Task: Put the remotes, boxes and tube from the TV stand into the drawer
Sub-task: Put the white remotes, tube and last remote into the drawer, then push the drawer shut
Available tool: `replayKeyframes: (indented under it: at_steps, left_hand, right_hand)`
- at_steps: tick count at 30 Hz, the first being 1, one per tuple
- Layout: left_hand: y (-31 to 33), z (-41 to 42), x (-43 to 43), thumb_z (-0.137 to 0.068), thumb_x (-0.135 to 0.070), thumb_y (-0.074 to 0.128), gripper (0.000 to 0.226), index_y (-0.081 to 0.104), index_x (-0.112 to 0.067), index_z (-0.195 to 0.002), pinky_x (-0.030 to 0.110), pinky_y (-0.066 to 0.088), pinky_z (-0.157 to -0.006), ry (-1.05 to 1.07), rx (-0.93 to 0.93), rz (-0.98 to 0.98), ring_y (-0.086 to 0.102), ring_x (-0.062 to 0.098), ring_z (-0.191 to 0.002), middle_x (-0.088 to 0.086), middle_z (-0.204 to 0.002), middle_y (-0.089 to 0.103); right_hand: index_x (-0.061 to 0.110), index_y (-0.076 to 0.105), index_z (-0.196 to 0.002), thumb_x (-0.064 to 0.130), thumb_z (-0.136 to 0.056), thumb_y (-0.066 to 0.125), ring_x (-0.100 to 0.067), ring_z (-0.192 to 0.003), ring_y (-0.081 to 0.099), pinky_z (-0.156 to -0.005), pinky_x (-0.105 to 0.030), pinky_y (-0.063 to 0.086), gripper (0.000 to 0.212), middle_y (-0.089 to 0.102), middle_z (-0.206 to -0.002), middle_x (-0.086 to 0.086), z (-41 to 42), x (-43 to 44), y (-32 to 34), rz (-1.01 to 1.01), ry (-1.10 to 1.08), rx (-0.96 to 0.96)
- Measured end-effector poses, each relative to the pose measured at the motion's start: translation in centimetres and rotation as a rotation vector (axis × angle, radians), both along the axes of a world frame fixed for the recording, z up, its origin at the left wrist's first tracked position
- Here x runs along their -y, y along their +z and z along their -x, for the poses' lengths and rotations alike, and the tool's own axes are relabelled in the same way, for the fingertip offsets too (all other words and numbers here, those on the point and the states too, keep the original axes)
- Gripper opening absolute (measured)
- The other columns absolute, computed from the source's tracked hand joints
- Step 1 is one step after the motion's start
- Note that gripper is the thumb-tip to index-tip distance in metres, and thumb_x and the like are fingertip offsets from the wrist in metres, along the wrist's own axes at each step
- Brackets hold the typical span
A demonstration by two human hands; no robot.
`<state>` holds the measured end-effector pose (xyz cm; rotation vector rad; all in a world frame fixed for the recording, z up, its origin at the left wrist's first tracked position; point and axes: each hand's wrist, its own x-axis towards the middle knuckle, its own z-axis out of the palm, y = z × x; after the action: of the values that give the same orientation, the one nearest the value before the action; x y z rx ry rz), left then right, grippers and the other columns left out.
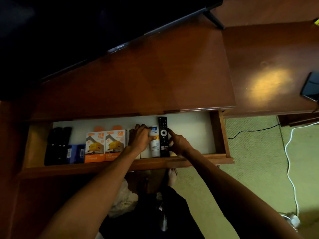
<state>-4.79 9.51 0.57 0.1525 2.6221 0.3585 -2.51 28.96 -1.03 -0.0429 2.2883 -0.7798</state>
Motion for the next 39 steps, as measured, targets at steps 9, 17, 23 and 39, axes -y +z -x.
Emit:
replayKeyframes:
  at_steps: [9,17,23,39]
  left_hand:
    - [6.1,-3.2,5.4,-0.096,-0.041,0.052,0.04,0.055,-0.025,-0.132,0.035,0.051,-0.08,0.076,-0.018,-0.374,0.059,0.013,-0.091,-0.004,-0.111,0.062]
    - [6.7,-9.0,16.3,-0.067,-0.079,0.062,0.073,0.053,-0.042,-0.129,0.036,0.042,-0.096,-0.042,0.048,-0.287,0.045,0.011,-0.117,-0.011,-0.125,0.054]
    - [5.8,-10.3,20.6,-0.068,-0.062,0.074,0.081,0.046,-0.034,-0.139,0.041,0.028,-0.111,-0.108,0.054,-0.175,0.029,0.02,-0.136,-0.001,-0.145,0.037]
    - [6.9,-5.2,20.7,-0.059,-0.066,0.075,0.106,0.032,-0.028,-0.148,0.056,0.016,-0.118,-0.408,-0.249,-0.07,0.016,0.025,-0.145,0.003,-0.156,0.02]
  right_hand:
    - [0.02,0.054,-0.126,0.043,-0.09,0.059,-0.029,-0.101,0.065,-0.079,-0.038,0.052,0.043,0.068,-0.117,-0.008,-2.2,1.7,4.2,-0.079,-0.024,-0.152]
    - [0.028,0.05,-0.132,0.055,-0.067,0.079,-0.021,-0.112,0.058,-0.093,-0.038,0.053,0.076,0.057,-0.13,-0.001,-6.3,5.4,8.1,-0.11,0.225,-0.127]
    - [0.021,0.037,-0.141,0.043,-0.075,0.076,-0.027,-0.125,0.049,-0.101,-0.042,0.047,0.08,0.038,-0.148,-0.008,-8.9,6.4,7.7,-0.29,0.254,-0.347]
    - [0.023,0.032,-0.143,0.063,-0.053,0.08,-0.033,-0.136,0.04,-0.108,-0.051,0.037,0.109,0.036,-0.152,-0.013,-4.8,7.7,9.9,-0.508,0.378,-0.558]
